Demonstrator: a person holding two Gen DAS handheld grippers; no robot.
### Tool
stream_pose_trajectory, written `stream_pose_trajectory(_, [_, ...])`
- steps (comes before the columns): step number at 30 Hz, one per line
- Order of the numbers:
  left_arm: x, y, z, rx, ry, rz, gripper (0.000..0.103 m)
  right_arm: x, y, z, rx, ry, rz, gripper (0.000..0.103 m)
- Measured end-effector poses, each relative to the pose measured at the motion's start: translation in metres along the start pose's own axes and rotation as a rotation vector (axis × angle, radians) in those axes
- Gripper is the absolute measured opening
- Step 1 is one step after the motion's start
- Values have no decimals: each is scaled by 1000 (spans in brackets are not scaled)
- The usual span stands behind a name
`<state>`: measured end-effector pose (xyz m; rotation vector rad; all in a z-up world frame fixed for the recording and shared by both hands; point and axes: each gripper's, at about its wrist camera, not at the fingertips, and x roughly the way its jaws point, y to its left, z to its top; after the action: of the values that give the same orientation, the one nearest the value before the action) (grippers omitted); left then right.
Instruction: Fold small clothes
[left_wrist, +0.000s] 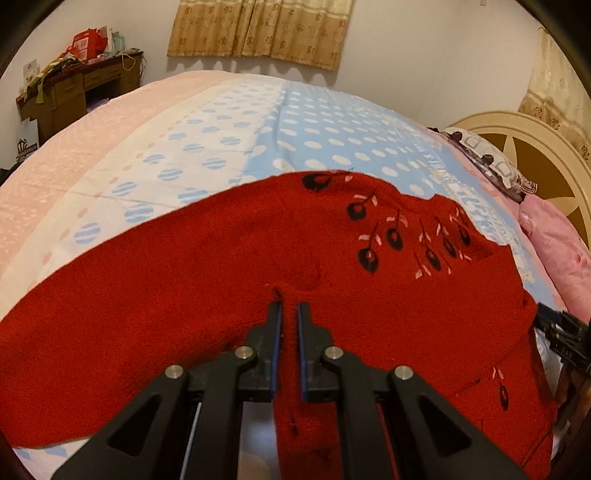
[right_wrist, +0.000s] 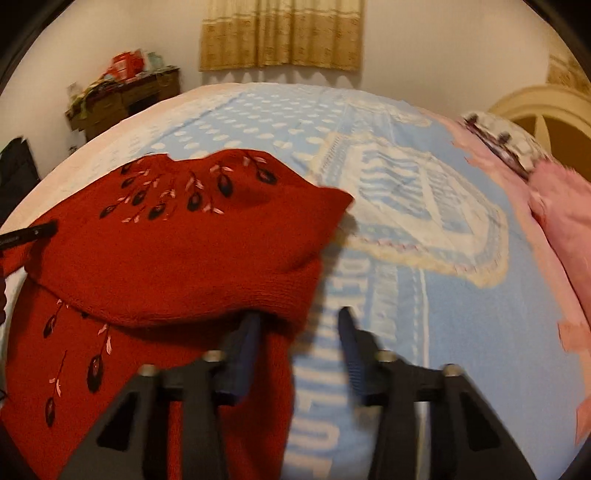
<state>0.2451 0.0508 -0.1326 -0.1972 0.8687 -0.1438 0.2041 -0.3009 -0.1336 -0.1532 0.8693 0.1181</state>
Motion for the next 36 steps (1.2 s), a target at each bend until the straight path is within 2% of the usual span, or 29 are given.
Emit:
stream_pose_trajectory(3, [3, 4, -1, -12, 6, -11, 9, -11, 5, -6, -37, -17, -33, 6])
stream_pose_trajectory(6, [3, 7, -3, -19, 5, -19, 11, -20, 2, -15, -20, -12, -27, 6])
stream_pose_trajectory(11, [5, 10, -11, -11, 7, -17, 15, -15, 1, -20, -7, 41, -7, 6])
stream_pose_trajectory(13, [2, 10, -12, -11, 2, -16, 15, -6, 5, -22, -28, 137, 33, 6])
stream_pose_trajectory(16, [1, 10, -12, -3, 2, -20, 16, -13, 4, -20, -79, 128, -36, 6])
stream_pose_trajectory(17, [2, 9, -12, 3, 1, -19, 17, -15, -2, -16, -63, 142, -30, 7])
stream_pose_trajectory(19, [1, 8, -14, 21, -5, -19, 22, -21, -16, -9, -12, 135, 18, 18])
stream_pose_trajectory(20, [1, 7, -15, 28, -7, -21, 29, -25, -24, -4, 18, 117, 47, 43])
stream_pose_trajectory(21, [1, 6, -17, 34, -8, -24, 34, -28, -32, 3, 50, 100, 69, 65])
stream_pose_trajectory(25, [1, -1, -22, 66, -34, -17, 40, -28, -52, 33, 180, 28, 158, 66])
stream_pose_trajectory(27, [1, -4, -24, 87, -46, -14, 46, -12, -54, 50, 237, 45, 180, 66])
stream_pose_trajectory(29, [2, -8, -24, 106, -52, -7, 48, 19, -52, 62, 265, 104, 182, 65])
stream_pose_trajectory(31, [2, -10, -25, 116, -55, -3, 51, 44, -49, 68, 273, 137, 181, 42])
stream_pose_trajectory(32, [2, -12, -26, 123, -59, -1, 53, 58, -48, 72, 281, 152, 189, 18])
stream_pose_trajectory(33, [2, -13, -27, 129, -62, 0, 56, 64, -47, 74, 278, 154, 175, 7])
stream_pose_trajectory(35, [3, -16, -29, 148, -66, 3, 60, 68, -43, 84, 245, 122, 133, 6])
stream_pose_trajectory(36, [3, -18, -30, 160, -68, 8, 63, 63, -41, 91, 229, 77, 120, 6])
